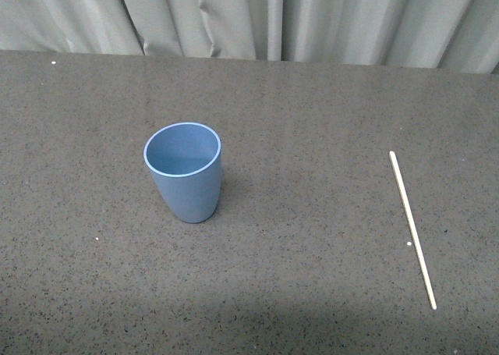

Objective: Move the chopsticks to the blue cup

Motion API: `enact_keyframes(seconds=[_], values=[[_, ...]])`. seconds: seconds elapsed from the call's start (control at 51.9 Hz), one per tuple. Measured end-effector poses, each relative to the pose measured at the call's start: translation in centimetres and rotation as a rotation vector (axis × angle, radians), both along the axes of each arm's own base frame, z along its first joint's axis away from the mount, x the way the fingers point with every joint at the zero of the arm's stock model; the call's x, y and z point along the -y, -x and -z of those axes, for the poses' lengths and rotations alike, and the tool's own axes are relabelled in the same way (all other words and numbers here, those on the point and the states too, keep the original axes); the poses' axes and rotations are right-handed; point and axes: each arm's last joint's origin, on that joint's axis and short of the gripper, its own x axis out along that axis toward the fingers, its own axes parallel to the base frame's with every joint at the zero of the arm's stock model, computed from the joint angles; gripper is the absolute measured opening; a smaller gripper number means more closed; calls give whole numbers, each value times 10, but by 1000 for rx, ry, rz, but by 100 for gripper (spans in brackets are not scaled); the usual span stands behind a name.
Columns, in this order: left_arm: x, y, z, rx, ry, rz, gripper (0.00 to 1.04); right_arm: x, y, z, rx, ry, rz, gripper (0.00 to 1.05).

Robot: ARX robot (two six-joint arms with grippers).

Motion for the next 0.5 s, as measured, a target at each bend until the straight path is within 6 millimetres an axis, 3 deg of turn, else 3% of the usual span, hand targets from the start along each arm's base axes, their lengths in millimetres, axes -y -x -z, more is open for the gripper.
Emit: enact_keyframes(seconds=[0.501], values=[[0,0,0,0,0,0,98,0,0,0,0,0,0,95]])
